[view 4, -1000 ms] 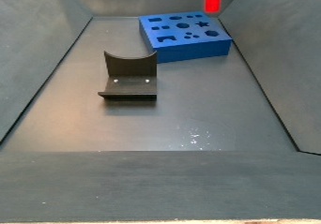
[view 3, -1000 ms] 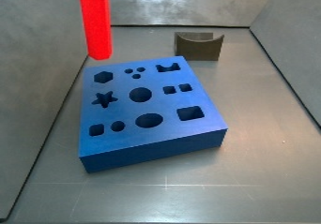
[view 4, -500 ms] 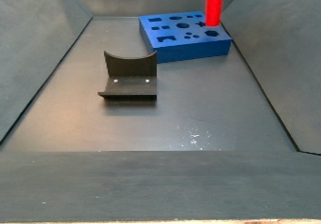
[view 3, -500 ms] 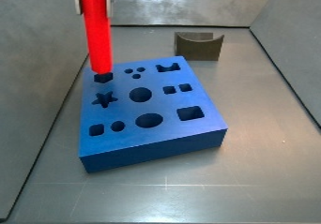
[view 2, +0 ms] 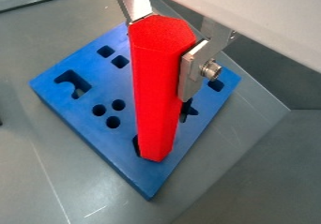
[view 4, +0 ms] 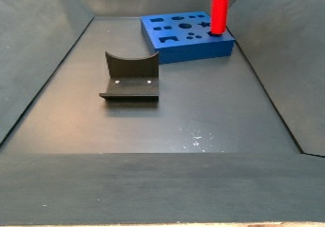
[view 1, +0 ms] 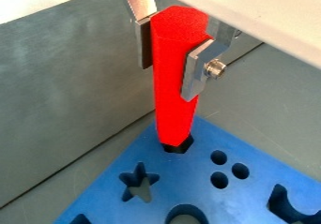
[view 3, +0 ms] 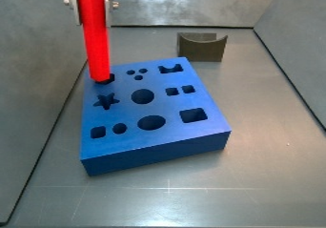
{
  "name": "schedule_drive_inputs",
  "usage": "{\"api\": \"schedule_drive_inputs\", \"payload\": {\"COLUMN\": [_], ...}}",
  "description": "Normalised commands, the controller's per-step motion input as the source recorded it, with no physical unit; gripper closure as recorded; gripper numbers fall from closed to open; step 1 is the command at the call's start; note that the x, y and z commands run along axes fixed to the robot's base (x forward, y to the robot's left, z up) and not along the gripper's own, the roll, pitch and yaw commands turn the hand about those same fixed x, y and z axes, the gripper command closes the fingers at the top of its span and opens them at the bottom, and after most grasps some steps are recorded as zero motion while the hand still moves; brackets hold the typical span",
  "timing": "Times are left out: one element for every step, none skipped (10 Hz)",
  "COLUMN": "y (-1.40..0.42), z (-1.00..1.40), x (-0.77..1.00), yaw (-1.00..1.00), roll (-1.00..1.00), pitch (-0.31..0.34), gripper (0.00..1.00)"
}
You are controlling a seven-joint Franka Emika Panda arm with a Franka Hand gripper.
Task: Pick up the hexagon object. Move up. Move to above the board. Insert the hexagon object.
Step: Insert the hexagon object.
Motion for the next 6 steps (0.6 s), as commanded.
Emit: {"api": "schedule_drive_inputs", "payload": {"y": [0.00, 0.00, -0.07, 0.00, -0.02, 0.04], "z": [0.00, -0.03, -0.35, -0.30, 0.00, -0.40], "x": [0.00, 0.00, 0.23, 0.35, 0.00, 0.27], "yaw": [0.00, 0.00, 0.10, 0.05, 0.00, 0.10], "roll": [0.02, 0.00, 0.10, 0.04, 0.00, 0.00], "pitch": [0.003, 0.000, 0.104, 0.114, 0.000, 0.026], "gripper": [1.00, 1.00, 1.00, 1.00, 1.00, 1.00]}}
